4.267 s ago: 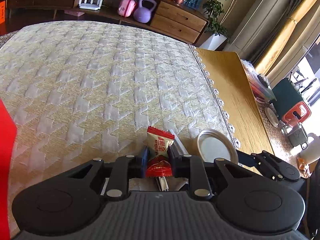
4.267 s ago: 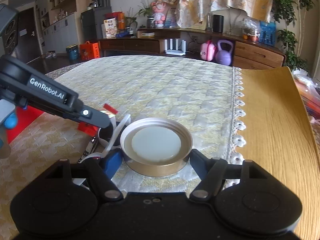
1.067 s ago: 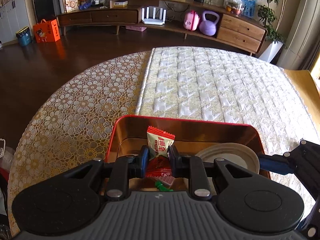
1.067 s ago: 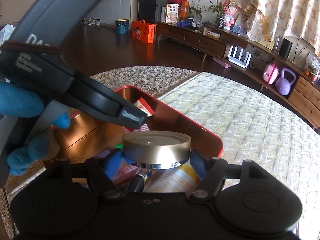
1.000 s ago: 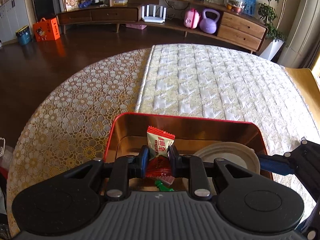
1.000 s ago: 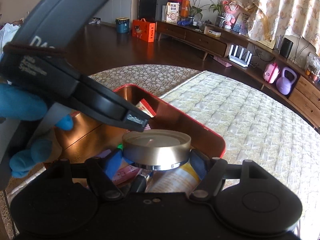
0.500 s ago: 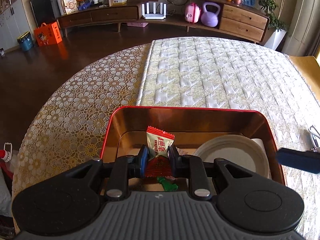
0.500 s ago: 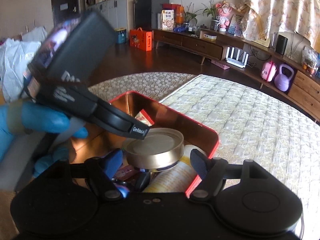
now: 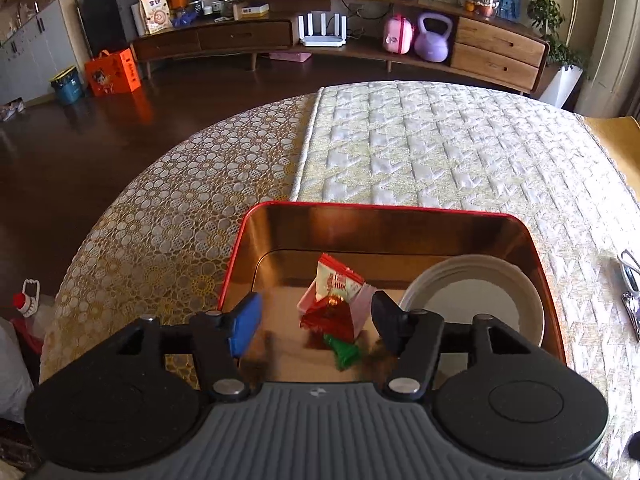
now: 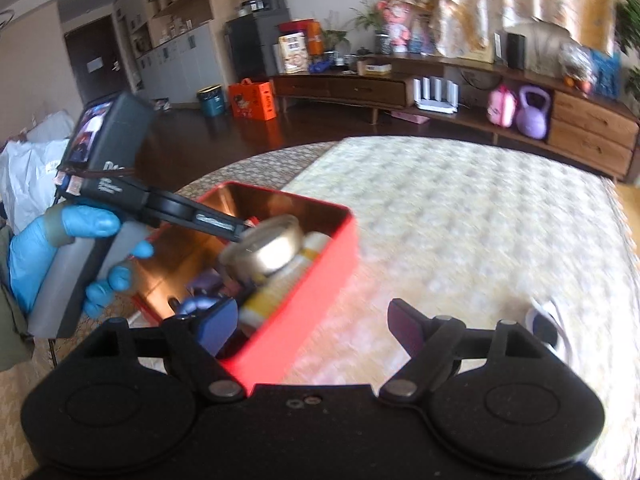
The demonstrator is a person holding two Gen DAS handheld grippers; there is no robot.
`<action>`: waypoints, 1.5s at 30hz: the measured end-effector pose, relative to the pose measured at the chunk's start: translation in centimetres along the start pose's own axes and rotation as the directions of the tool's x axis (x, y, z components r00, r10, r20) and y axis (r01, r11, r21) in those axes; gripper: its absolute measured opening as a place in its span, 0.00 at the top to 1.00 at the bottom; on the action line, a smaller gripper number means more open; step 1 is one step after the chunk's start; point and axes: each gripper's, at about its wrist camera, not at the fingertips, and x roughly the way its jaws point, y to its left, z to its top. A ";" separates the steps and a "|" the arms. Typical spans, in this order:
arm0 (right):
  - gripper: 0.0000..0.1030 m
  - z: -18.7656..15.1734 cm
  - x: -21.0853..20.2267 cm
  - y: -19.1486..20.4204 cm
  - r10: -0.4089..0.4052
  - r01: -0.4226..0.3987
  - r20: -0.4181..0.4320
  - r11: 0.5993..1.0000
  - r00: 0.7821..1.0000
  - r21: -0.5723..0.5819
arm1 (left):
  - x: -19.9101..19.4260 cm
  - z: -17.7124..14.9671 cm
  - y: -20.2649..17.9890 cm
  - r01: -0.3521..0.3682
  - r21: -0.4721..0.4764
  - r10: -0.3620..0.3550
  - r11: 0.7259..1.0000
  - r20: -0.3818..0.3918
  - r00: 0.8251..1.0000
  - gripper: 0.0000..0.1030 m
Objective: Organize rigid objects
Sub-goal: 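Lower the red candy packet and metal lid into the tin, opening both tools, then grasp the silver nail clipper with the left tool while the right tool grasps the white sunglasses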
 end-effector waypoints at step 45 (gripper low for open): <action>0.30 -2.9 -4.8 -15.0 -0.267 0.270 -0.046 0.940 0.963 0.210 | -5.1 -4.7 -18.5 0.228 0.116 -0.238 0.967 0.078 0.968 0.20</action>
